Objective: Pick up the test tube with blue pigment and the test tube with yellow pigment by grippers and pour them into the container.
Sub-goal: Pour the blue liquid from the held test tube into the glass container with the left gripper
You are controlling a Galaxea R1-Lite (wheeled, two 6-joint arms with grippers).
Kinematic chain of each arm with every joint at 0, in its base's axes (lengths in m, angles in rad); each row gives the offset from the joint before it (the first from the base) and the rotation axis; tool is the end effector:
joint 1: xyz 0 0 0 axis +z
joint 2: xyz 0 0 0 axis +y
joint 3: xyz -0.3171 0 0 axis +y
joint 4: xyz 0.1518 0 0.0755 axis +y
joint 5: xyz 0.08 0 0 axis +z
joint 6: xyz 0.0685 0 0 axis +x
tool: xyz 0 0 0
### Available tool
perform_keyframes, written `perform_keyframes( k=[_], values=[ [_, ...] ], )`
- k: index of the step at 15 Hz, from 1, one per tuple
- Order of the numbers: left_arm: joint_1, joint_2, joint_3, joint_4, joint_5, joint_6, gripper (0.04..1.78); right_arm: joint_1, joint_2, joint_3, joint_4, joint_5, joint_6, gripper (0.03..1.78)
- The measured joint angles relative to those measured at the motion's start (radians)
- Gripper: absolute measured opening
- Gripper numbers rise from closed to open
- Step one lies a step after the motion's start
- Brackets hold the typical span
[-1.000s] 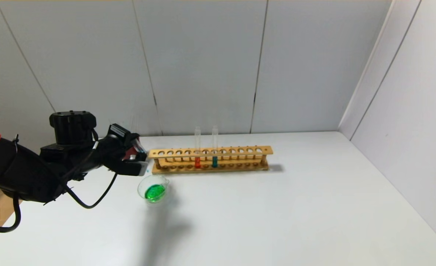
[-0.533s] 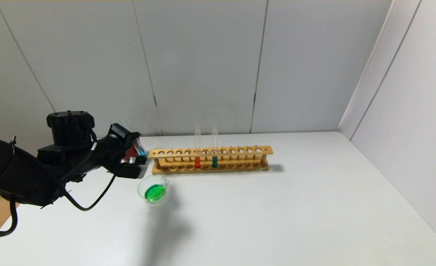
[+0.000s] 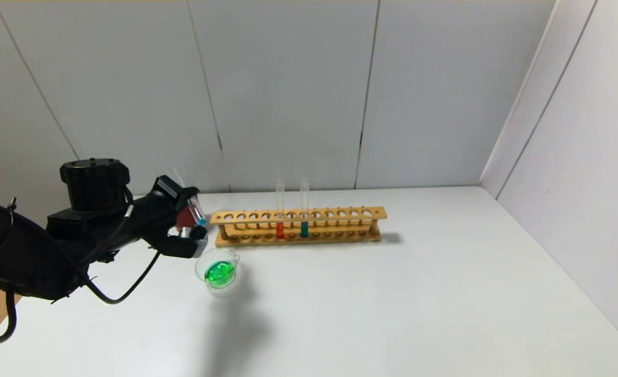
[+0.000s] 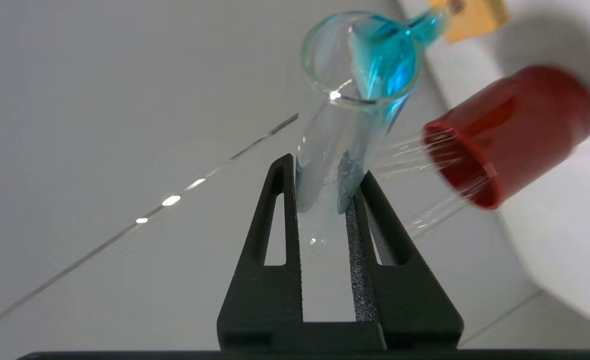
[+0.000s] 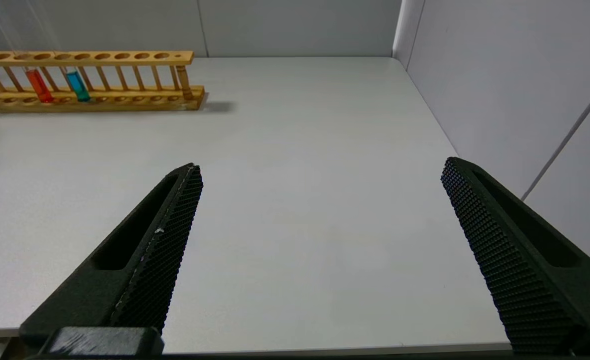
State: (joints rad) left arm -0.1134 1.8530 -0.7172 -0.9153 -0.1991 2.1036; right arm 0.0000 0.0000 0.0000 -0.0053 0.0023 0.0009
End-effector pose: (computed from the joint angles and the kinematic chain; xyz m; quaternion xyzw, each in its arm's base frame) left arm 0.3605 -0.0547 0.1665 0.8502 -0.0798 -0.1722 0.4911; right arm -0.0168 0.0002 0.0763 0.0004 -0.0026 0.0012 1.0000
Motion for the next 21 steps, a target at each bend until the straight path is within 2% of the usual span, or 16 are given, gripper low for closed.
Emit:
perform_keyframes(
  k=[10, 21],
  values=[
    [-0.017, -0.003, 0.030, -0.023, 0.005, 0.029, 0.32, 0.000, 0.000, 0.000, 0.000, 0.000, 0.000, 1.75],
    [-0.014, -0.021, 0.032, -0.067, 0.004, 0.165, 0.32, 0.000, 0.000, 0.000, 0.000, 0.000, 0.000, 1.75]
  ],
)
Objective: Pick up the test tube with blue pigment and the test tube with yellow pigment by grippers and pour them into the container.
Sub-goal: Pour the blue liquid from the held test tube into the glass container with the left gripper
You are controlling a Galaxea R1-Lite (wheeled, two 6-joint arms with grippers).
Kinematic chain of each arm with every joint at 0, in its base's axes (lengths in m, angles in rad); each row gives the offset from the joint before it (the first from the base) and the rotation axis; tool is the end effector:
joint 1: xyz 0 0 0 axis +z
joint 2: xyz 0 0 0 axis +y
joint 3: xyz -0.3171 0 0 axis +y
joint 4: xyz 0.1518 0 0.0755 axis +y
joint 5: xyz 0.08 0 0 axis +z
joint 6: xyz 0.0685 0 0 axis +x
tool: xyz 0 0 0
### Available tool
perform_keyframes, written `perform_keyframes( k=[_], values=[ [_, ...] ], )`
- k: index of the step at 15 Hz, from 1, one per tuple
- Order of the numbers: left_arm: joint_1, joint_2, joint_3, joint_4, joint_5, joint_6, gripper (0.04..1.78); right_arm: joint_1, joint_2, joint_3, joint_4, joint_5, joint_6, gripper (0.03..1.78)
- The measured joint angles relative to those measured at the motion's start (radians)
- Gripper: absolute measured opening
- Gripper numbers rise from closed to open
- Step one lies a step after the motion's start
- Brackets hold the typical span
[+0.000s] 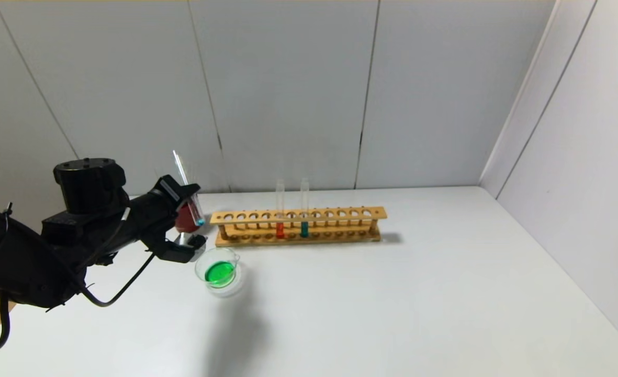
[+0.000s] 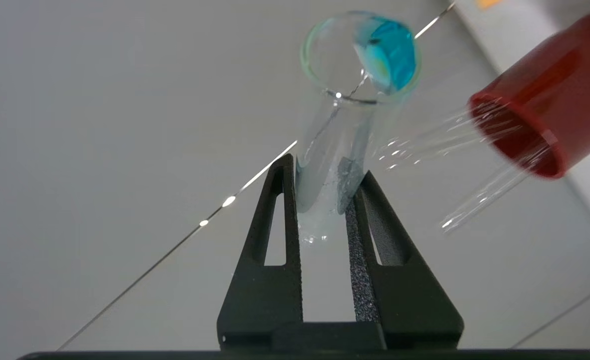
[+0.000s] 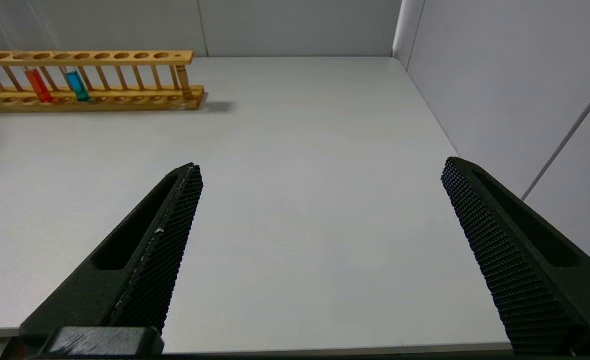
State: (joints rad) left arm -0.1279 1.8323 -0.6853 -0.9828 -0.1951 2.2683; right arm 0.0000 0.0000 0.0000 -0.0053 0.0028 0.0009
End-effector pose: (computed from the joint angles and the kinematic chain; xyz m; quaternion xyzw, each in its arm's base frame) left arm 0.3538 -0.0589 0.1749 0.8902 -0.1106 -0.1420 0.4185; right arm -0.0168 0.0002 0.0763 0.0004 -0.0026 0.0014 1.0000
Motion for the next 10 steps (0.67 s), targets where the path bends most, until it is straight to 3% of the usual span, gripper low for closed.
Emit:
perform_keyframes(
  k=[10],
  values=[
    [0.007, -0.014, 0.006, -0.075, 0.005, 0.089, 0.32, 0.000, 0.000, 0.000, 0.000, 0.000, 0.000, 1.75]
  ],
)
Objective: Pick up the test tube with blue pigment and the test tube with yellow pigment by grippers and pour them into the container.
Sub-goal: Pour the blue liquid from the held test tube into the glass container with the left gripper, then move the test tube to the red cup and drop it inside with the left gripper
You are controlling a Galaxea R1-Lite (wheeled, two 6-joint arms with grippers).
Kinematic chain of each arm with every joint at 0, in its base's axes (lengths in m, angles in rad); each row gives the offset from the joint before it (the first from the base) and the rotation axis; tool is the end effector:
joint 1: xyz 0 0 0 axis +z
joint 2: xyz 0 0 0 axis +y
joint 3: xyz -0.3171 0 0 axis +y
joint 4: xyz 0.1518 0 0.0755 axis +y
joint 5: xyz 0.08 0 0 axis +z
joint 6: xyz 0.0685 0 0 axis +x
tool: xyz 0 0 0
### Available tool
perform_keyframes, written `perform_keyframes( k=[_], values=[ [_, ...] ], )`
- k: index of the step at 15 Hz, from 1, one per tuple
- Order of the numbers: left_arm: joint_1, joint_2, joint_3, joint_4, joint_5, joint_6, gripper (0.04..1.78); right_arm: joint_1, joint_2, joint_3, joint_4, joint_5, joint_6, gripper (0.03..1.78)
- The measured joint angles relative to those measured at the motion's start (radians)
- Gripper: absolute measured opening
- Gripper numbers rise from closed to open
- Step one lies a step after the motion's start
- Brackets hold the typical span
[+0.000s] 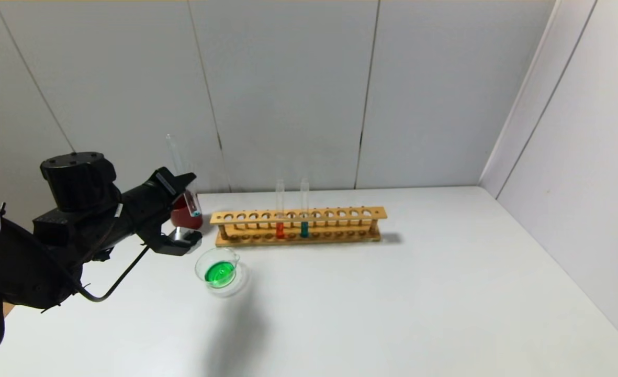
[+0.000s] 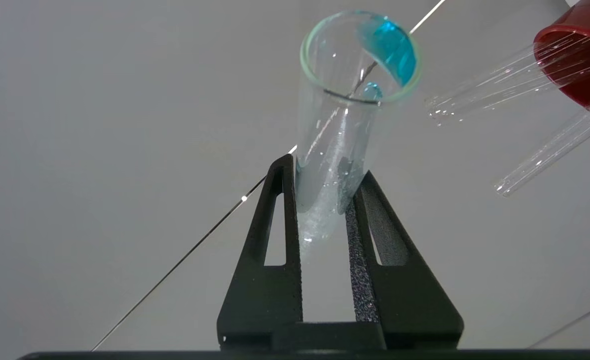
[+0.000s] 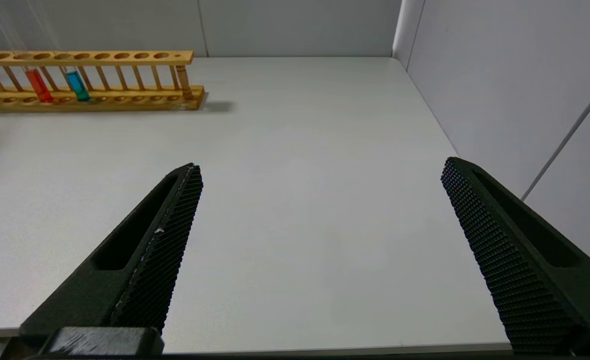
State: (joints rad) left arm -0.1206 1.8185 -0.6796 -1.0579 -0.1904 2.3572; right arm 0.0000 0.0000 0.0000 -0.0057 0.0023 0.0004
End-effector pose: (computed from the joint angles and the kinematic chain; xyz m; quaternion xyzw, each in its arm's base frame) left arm 0.3525 -0.0558 0.1892 0.9116 -0.1275 -0.0965 0.3786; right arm -0.0168 0.0002 0.0763 0.0002 -0.0028 0.0012 1.0000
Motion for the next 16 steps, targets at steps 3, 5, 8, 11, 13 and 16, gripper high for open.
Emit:
perform_keyframes(
  k=[3, 5, 8, 11, 13, 16],
  values=[
    [0.001, -0.001, 0.001, 0.000, 0.001, -0.003, 0.32, 0.000, 0.000, 0.000, 0.000, 0.000, 0.000, 1.75],
    [0.001, -0.001, 0.001, 0.000, 0.004, -0.010, 0.32, 0.000, 0.000, 0.000, 0.000, 0.000, 0.000, 1.75],
    [0.001, -0.002, 0.002, 0.001, 0.050, -0.098, 0.32, 0.000, 0.000, 0.000, 0.000, 0.000, 0.000, 1.75],
    [0.000, -0.016, -0.011, 0.038, 0.208, -0.337, 0.32, 0.000, 0.000, 0.000, 0.000, 0.000, 0.000, 1.75],
    [0.000, -0.031, -0.065, 0.128, 0.304, -0.538, 0.32, 0.000, 0.000, 0.000, 0.000, 0.000, 0.000, 1.75],
    [0.000, -0.040, -0.241, 0.334, 0.363, -0.869, 0.32, 0.000, 0.000, 0.000, 0.000, 0.000, 0.000, 1.75]
  ],
)
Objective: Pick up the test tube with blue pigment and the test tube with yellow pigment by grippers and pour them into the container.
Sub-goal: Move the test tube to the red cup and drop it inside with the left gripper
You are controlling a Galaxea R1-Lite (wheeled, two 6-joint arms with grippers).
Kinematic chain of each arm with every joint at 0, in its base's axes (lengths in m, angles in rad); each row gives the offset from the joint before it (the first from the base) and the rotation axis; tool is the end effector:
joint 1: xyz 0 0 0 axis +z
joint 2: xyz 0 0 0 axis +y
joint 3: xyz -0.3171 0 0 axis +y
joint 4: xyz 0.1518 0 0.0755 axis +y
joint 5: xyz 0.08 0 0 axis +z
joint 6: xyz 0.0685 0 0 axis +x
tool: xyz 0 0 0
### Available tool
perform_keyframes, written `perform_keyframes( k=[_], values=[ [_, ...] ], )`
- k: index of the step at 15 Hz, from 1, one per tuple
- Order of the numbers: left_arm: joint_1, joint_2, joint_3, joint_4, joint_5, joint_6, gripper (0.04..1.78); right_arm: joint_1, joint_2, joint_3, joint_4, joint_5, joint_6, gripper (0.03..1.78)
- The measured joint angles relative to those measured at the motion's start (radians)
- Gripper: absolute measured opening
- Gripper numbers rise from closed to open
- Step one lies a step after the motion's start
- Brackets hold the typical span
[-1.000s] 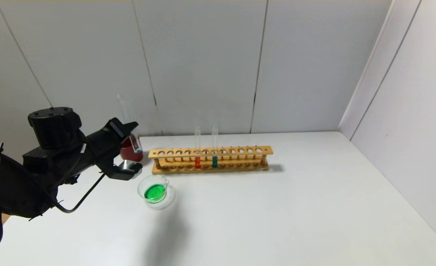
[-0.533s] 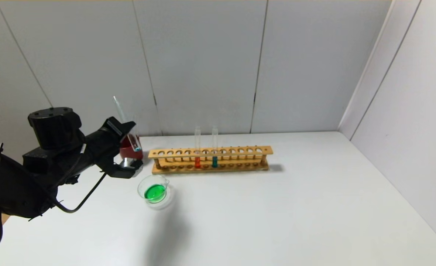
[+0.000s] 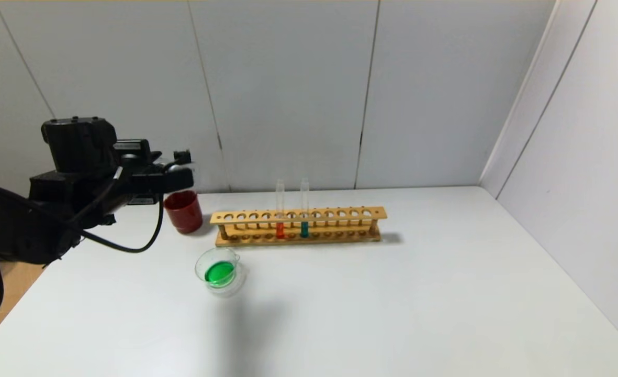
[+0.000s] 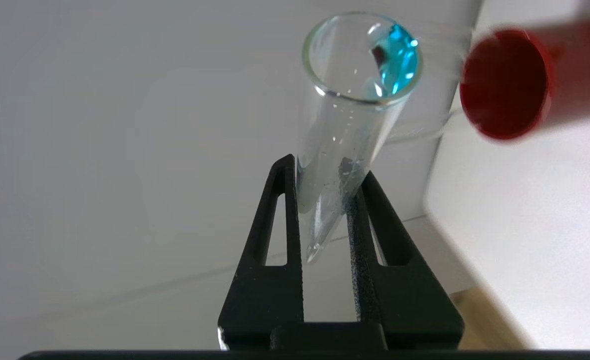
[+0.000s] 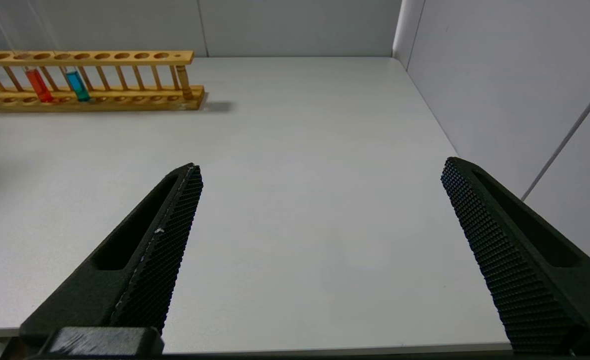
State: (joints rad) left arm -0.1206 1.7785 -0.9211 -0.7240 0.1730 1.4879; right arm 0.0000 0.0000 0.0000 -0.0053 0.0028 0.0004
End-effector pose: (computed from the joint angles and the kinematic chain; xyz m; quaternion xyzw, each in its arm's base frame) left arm 0.3667 -0.0326 0.2253 0.6826 0.0662 -0.0254 0.7273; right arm -0.0168 0.0002 0.0763 0.0002 -0.0026 0.0014 1.0000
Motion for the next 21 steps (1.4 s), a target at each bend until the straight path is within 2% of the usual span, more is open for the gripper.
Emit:
perform_keyframes(
  k=[5, 8, 11, 14, 17, 21],
  values=[
    [-0.001, 0.005, -0.315, 0.320, -0.006, -0.556, 0.32, 0.000, 0.000, 0.000, 0.000, 0.000, 0.000, 1.75],
    [0.003, -0.006, -0.449, 0.520, -0.118, -0.912, 0.32, 0.000, 0.000, 0.000, 0.000, 0.000, 0.000, 1.75],
    [0.032, -0.008, -0.495, 0.569, -0.180, -1.201, 0.32, 0.000, 0.000, 0.000, 0.000, 0.000, 0.000, 1.75],
    [0.071, 0.001, -0.491, 0.566, -0.181, -1.317, 0.32, 0.000, 0.000, 0.000, 0.000, 0.000, 0.000, 1.75],
    [0.104, 0.031, -0.487, 0.544, -0.181, -1.351, 0.32, 0.000, 0.000, 0.000, 0.000, 0.000, 0.000, 1.75],
    [0.115, 0.112, -0.486, 0.406, -0.180, -1.400, 0.32, 0.000, 0.000, 0.000, 0.000, 0.000, 0.001, 1.75]
  ],
)
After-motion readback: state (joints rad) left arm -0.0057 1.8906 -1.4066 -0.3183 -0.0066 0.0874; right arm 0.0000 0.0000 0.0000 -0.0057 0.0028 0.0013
